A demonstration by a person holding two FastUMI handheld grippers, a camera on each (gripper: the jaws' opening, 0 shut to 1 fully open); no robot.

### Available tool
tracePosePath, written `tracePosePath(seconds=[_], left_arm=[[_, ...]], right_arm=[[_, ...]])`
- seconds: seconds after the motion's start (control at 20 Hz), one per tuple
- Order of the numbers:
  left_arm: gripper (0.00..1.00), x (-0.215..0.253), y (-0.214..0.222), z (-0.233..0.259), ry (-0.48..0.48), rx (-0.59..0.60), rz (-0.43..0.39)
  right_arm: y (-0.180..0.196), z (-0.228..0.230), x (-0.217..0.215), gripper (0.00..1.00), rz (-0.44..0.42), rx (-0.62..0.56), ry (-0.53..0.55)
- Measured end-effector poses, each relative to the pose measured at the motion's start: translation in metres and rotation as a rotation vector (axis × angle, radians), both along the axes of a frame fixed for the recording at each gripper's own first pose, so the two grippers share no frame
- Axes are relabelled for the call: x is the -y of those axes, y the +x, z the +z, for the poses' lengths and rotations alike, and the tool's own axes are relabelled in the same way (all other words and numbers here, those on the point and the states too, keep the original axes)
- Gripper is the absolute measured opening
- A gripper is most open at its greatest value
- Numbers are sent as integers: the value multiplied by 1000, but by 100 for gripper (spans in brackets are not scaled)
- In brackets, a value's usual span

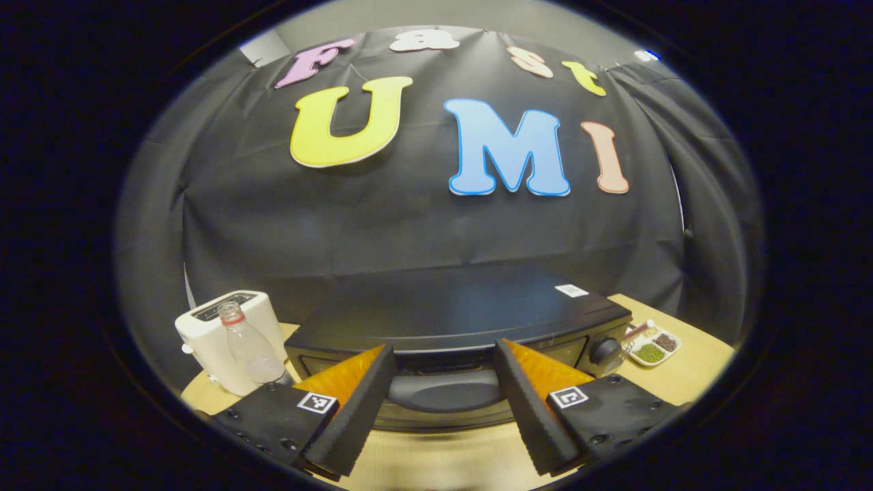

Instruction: Open the electric oven with the left hand, put the food in, and close the electric oven.

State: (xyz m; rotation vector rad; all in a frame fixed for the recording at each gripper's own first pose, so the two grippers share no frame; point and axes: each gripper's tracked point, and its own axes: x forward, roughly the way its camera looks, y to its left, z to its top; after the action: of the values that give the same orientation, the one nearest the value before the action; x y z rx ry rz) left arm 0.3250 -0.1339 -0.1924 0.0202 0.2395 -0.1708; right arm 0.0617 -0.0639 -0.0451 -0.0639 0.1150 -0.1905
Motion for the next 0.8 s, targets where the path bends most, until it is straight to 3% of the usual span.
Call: tracePosePath(seconds=[0.8], left_arm=[[100, -4, -83, -26, 3, -68, 35]], right_arm=[[0, -5, -7, 97, 102, -8, 18]])
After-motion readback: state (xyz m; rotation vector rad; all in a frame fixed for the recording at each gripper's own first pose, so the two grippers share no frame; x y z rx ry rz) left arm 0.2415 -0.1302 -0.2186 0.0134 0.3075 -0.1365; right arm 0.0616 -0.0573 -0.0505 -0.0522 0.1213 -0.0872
